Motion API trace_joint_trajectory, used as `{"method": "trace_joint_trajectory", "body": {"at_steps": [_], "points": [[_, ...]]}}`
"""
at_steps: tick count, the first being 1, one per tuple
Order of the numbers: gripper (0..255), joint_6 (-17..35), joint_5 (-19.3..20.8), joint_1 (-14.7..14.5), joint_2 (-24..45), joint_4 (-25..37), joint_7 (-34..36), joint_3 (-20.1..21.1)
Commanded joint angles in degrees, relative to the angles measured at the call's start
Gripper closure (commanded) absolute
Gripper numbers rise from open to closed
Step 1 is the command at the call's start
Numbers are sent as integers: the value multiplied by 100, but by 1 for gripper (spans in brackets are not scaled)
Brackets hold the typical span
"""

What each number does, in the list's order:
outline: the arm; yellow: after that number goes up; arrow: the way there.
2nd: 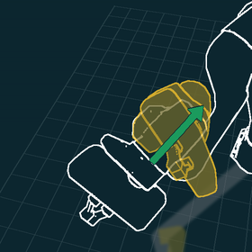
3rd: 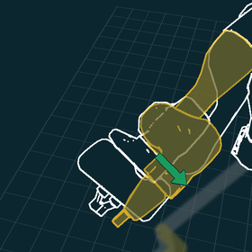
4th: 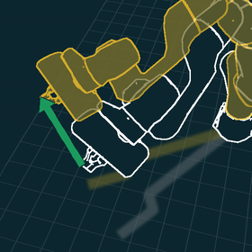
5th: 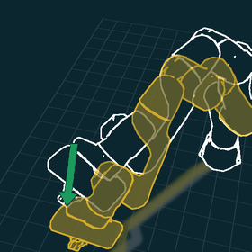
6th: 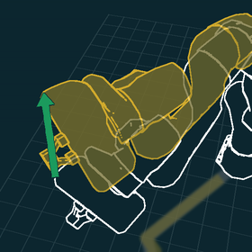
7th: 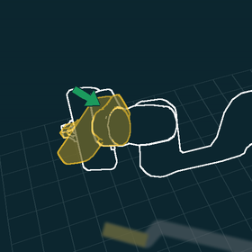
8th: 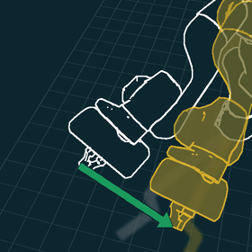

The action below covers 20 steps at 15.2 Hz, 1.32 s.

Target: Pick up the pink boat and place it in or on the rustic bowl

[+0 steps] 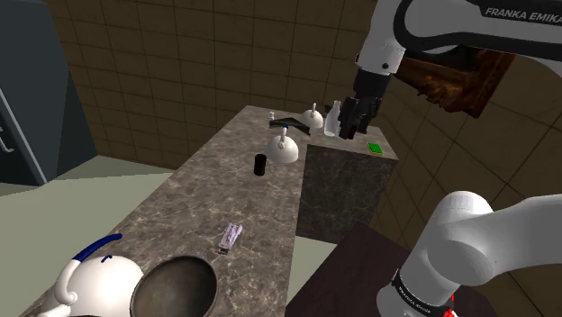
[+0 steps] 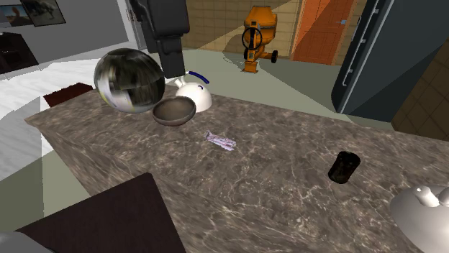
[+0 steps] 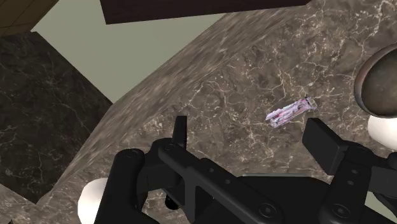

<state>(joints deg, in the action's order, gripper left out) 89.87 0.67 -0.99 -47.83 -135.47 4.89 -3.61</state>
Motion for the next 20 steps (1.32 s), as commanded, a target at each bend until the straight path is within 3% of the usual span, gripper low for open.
{"method": "trace_joint_trajectory", "body": {"at_steps": [1, 11, 20], "points": [[0, 0, 0, 0, 0, 0, 0, 0], [0, 1679, -782, -13, 959, -870, 1504, 738], [0, 3321, -1363, -70, 2579, -932, 2701, 1341]]}}
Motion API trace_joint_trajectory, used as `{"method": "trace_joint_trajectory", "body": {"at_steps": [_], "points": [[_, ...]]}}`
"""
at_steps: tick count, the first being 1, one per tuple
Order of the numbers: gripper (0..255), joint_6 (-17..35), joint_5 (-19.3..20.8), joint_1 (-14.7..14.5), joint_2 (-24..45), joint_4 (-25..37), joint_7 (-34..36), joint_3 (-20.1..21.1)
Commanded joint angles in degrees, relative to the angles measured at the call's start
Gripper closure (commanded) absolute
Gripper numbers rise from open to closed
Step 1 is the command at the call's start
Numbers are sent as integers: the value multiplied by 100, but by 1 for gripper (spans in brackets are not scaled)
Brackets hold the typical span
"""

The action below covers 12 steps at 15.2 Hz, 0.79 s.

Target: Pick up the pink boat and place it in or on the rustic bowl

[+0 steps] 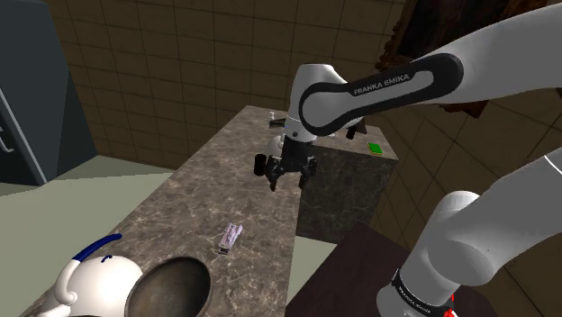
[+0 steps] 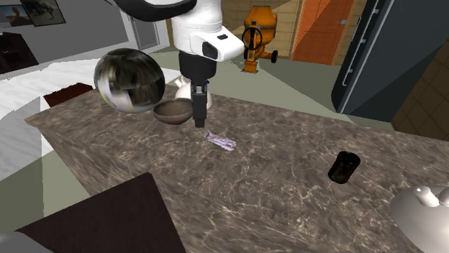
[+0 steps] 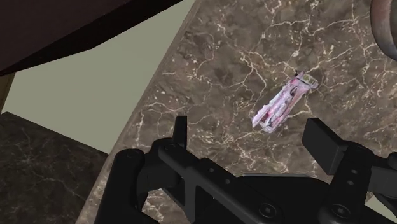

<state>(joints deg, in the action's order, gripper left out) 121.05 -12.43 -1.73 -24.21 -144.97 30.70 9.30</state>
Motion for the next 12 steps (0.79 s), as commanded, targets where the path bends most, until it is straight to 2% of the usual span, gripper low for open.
{"method": "trace_joint_trajectory", "body": {"at_steps": [1, 12], "points": [[0, 379, -99, 0, 431, 55, 247, 109], [0, 2035, -275, -105, 2992, 997, 1636, 491]]}}
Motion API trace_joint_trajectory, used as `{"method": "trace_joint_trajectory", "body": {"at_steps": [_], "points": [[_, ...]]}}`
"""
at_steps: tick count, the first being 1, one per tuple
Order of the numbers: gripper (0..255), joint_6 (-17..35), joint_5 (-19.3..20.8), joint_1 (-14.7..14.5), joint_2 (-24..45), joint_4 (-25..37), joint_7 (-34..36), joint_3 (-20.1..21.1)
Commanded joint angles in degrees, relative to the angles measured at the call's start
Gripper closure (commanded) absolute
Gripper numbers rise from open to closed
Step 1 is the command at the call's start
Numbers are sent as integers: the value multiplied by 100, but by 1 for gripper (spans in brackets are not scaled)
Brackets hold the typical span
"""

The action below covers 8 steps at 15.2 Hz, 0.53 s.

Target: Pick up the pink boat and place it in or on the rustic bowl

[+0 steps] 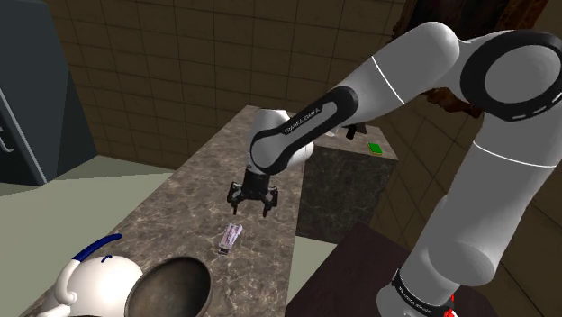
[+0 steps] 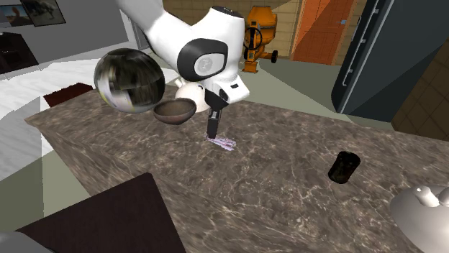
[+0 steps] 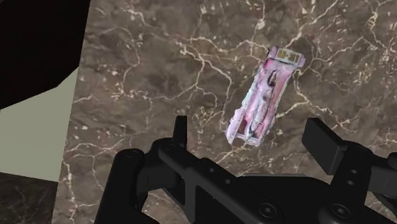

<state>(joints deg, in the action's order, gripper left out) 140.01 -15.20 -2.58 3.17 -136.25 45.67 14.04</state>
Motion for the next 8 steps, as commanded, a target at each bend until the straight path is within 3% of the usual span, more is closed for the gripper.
{"method": "trace_joint_trajectory", "body": {"at_steps": [1, 5, 8], "points": [[0, 254, 9, -45, 493, 256, 263, 19], [0, 635, 35, -174, 1438, 849, 727, -21], [0, 782, 38, -213, 1619, 887, 750, -28]]}}
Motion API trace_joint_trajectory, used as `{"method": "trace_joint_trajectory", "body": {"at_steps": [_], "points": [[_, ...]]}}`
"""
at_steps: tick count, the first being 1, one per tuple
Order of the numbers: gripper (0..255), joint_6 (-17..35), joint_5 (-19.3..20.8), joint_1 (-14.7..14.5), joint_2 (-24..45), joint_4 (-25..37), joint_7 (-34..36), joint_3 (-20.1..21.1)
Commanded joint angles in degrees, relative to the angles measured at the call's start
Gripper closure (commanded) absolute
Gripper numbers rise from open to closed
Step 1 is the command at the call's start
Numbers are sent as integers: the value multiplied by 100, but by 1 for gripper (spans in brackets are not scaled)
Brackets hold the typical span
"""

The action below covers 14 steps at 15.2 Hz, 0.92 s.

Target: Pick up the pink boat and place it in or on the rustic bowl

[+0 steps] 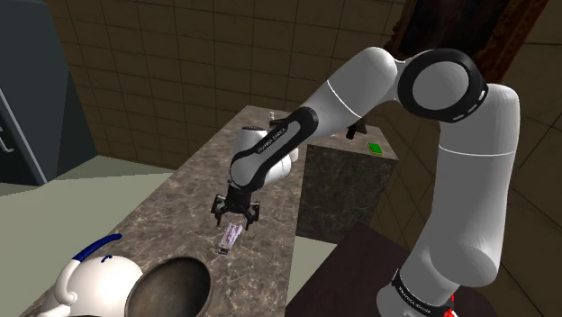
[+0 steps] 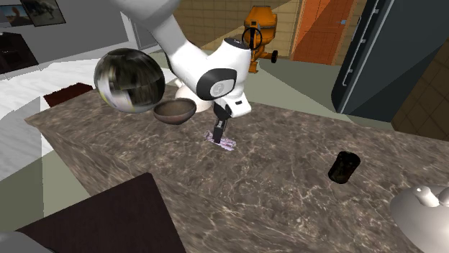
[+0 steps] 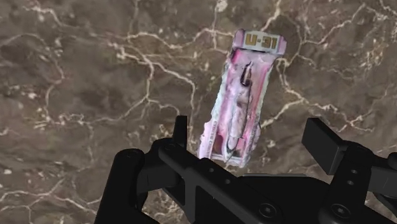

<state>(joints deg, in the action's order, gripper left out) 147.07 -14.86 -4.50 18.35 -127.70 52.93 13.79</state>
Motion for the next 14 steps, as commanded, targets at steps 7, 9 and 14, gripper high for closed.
{"method": "trace_joint_trajectory", "body": {"at_steps": [7, 9, 14], "points": [[0, 432, 23, -99, 495, 78, 35, -5], [0, 432, 23, -99, 495, 78, 35, -5], [255, 431, 23, -99, 494, 78, 35, -5]]}}
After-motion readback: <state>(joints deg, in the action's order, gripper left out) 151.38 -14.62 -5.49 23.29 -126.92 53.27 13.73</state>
